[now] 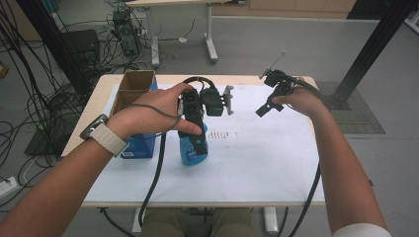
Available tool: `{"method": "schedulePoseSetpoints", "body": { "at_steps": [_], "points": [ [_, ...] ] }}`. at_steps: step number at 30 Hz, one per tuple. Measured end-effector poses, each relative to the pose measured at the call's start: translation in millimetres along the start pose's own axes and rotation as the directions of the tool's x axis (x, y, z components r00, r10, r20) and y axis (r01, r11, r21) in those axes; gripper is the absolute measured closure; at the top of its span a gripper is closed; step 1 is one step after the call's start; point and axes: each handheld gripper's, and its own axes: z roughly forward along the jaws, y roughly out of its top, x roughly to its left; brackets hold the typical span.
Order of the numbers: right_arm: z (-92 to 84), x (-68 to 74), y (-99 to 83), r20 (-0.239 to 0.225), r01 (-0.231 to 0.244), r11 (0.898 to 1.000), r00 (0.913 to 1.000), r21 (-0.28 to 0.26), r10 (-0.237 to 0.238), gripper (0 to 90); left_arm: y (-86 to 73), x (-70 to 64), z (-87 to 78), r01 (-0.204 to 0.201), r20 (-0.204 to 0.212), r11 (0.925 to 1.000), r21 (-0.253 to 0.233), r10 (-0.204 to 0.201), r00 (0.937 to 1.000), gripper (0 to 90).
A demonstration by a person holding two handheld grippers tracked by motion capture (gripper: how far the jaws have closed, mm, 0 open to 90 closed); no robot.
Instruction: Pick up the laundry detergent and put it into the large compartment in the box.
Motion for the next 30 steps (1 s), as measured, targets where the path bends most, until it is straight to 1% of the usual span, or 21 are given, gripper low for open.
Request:
{"method": "schedulePoseSetpoints", "body": {
  "at_steps": [4, 6, 11, 14, 19, 23, 26, 30],
  "points": [
    [-3.4, 0.4, -2.5, 0.005, -0.009, 1.0, 1.0, -0.006, 0.009, 10.8, -0.9, -2.7, -4.8, 0.0, -0.006, 0.9999, -0.012, 0.0, 1.0, 8.9],
    [-3.6, 0.7, -3.2, 0.005, -0.007, 1.0, 1.0, -0.006, 0.007, 10.8, 0.4, -3.2, -4.9, -0.001, -0.006, 1.0, -0.003, 0.001, 1.0, 9.0],
    [-4.3, 0.9, -3.6, 0.005, -0.007, 1.0, 1.0, -0.008, 0.007, 10.8, 0.3, -3.5, -4.7, 0.003, -0.01, 1.0, -0.002, -0.003, 0.9999, 9.0],
    [-3.5, 0.5, -3.3, 0.003, -0.006, 1.0, 1.0, -0.007, 0.006, 10.8, -0.4, -3.7, -4.4, 0.016, -0.016, 0.9999, -0.005, -0.016, 0.9997, 9.0],
    [-3.0, -0.1, -3.2, 0.002, -0.006, 1.0, 1.0, -0.01, 0.006, 10.8, 0.3, -2.0, -5.3, 0.024, -0.011, 0.9997, -0.001, -0.024, 0.9996, 9.0],
    [-2.4, -0.5, -3.6, -0.001, -0.004, 1.0, 1.0, -0.011, 0.004, 10.8, -0.5, -2.7, -6.9, 0.032, -0.015, 0.9995, -0.005, -0.032, 0.9994, 9.0],
    [-1.7, -2.1, -4.9, -0.012, -0.019, 1.0, 0.9998, -0.013, 0.018, 11.6, -0.4, -4.3, -8.6, 0.043, -0.021, 0.9991, -0.002, -0.043, 0.9988, 9.0],
    [-2.0, -0.8, -3.4, -0.007, -0.004, 1.0, 1.0, -0.01, 0.004, 11.6, -1.6, -4.6, -12.0, 0.075, -0.037, 0.9972, -0.006, -0.075, 0.9965, 9.0]
  ]
}}
